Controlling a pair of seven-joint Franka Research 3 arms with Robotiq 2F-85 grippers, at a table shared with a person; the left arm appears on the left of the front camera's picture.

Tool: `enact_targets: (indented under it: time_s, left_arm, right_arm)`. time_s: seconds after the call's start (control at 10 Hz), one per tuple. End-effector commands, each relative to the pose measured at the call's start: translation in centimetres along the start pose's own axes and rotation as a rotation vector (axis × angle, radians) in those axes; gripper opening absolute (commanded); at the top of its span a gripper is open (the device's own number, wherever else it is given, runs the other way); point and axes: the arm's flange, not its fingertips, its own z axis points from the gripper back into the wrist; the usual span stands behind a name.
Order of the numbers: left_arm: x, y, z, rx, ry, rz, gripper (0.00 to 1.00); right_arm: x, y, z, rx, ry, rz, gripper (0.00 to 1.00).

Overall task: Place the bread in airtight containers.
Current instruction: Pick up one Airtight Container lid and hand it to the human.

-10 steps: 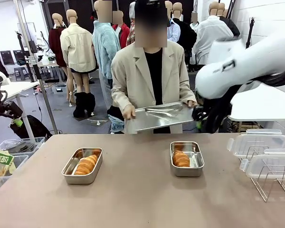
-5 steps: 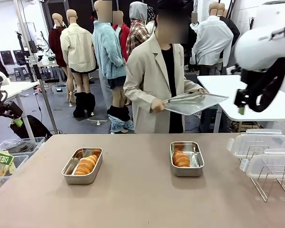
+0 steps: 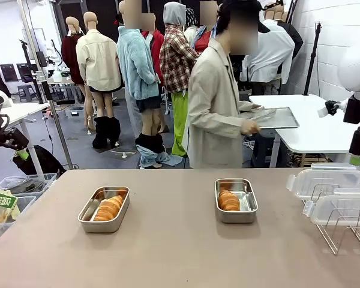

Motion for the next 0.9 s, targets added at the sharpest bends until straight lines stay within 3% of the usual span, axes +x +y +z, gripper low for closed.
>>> enact_targets:
  time_s: [0.0, 0.8]
  left_arm:
    - [0.05, 0.14, 0.08, 0.009, -0.001, 0.001, 1.0]
    - [0.05, 0.14, 0.08, 0.009, -0.001, 0.001, 1.0]
  right_arm:
    - [0.93, 0.74, 0.68, 0.001, 0.008, -0.069, 1.0]
    - [0.93, 0.74, 0.68, 0.001, 0.008, -0.069, 1.0]
